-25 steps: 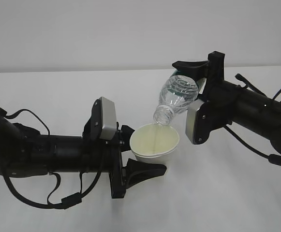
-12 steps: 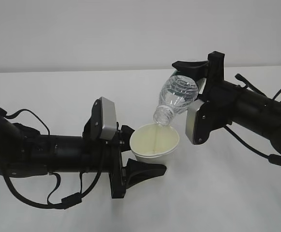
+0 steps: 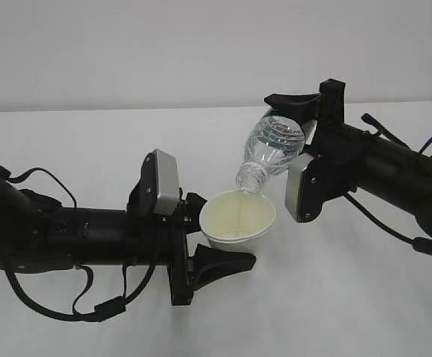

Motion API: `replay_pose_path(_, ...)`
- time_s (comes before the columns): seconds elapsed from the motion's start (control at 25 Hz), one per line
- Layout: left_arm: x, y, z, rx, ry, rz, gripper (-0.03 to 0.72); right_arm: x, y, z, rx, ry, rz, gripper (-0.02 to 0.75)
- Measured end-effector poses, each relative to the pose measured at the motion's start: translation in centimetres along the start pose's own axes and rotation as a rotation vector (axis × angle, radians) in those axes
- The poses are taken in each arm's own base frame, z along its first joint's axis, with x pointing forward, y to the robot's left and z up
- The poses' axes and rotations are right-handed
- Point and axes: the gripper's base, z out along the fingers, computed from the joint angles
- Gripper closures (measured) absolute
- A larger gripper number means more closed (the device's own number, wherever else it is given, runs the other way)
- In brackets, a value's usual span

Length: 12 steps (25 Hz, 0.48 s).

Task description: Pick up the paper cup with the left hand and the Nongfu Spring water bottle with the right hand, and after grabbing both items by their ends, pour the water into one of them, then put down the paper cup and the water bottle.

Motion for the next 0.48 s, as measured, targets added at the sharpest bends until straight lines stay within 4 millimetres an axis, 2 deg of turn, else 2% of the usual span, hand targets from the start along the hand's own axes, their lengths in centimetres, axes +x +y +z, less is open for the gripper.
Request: replay_pose_path(0.48,0.03,0.01,0.0,-0.001,0.004,0.0,0.209,-0.04,-0.2,0.0,0.022,-0.005,-0.002,0.255)
